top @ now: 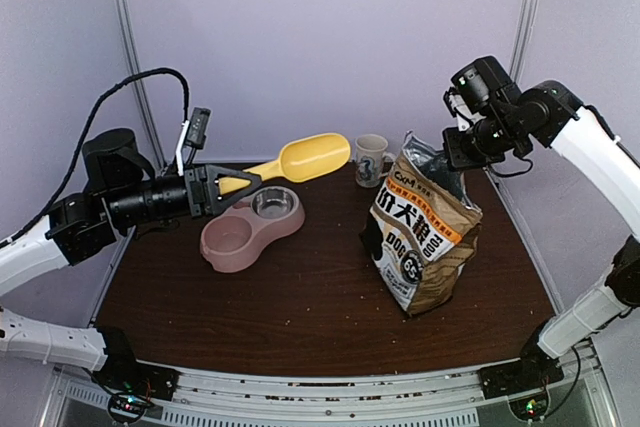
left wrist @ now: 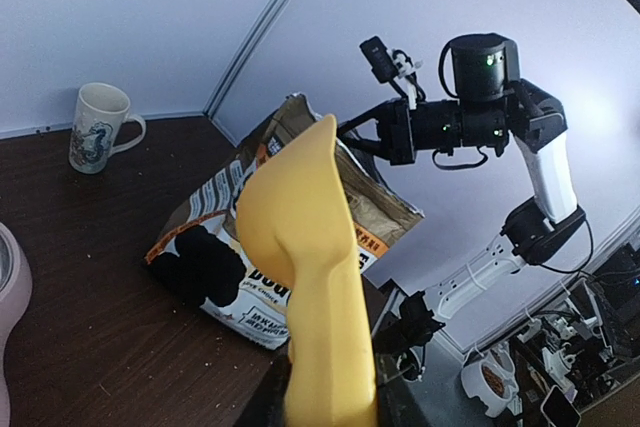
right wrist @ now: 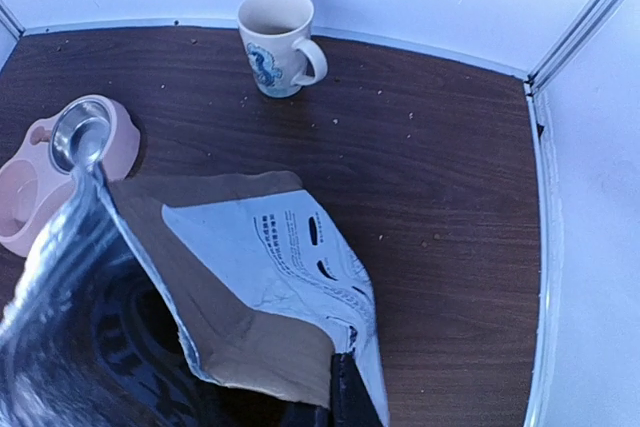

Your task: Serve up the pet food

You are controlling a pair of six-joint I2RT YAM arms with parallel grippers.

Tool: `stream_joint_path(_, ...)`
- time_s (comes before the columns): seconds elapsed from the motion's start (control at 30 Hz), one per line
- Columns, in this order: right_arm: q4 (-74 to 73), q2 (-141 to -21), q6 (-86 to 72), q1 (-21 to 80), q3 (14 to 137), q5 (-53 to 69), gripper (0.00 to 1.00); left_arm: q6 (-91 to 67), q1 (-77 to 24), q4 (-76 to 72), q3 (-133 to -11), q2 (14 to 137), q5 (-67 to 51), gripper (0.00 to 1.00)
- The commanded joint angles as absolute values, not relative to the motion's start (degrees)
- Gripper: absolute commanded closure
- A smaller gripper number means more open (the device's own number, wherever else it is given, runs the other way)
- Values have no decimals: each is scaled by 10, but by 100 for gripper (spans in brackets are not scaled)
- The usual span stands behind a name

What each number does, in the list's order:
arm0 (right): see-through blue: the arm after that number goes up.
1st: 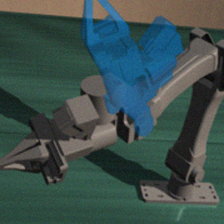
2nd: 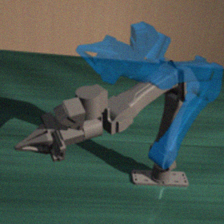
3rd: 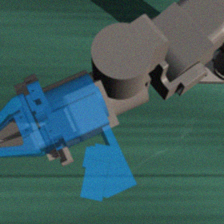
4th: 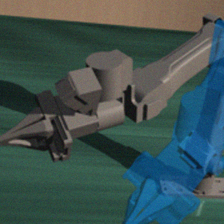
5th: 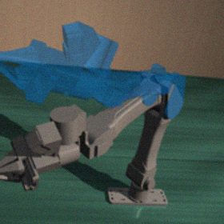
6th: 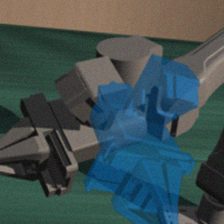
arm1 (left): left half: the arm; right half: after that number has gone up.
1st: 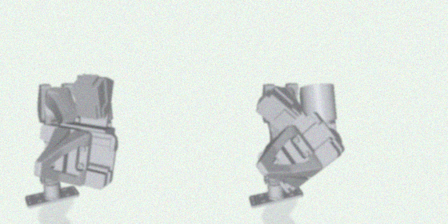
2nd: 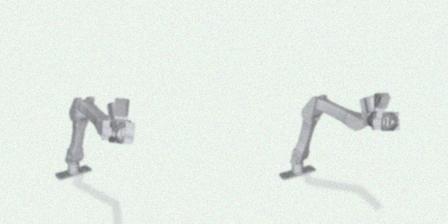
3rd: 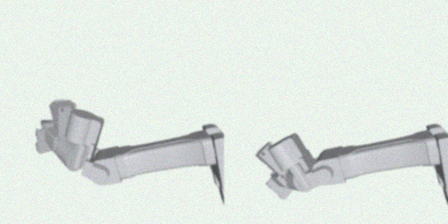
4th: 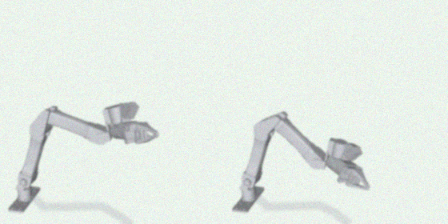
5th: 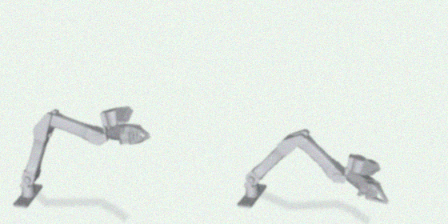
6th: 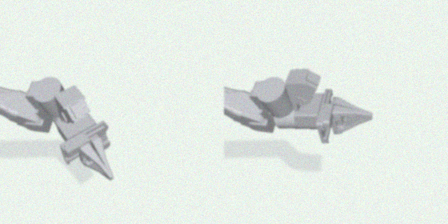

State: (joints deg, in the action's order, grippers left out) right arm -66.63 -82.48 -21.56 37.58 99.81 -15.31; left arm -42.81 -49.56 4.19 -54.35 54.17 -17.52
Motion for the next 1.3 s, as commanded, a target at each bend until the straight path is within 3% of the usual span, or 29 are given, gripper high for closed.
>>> stream_joint_path(0.0,-594,-801,-192,363,1088,-243,100,-412,-491,16,-554,523,-172,88)
stream_joint_path(0.2,-512,-790,-246,428,953,-134,100,-409,-484,30,-540,509,-165,88)
stream_joint_path(0.5,-238,-821,-397,568,689,10,100,-391,-481,62,-455,474,-191,89)
stream_joint_path(0.9,-200,-871,-413,624,696,-1,100,-359,-484,205,-378,405,-231,91)
stream_joint_path(1.1,-201,-860,-409,626,695,-1,100,-343,-509,249,-373,448,-215,92)
stream_joint_path(1.27,-204,-865,-402,641,709,4,100,-339,-532,186,-390,525,-196,92)
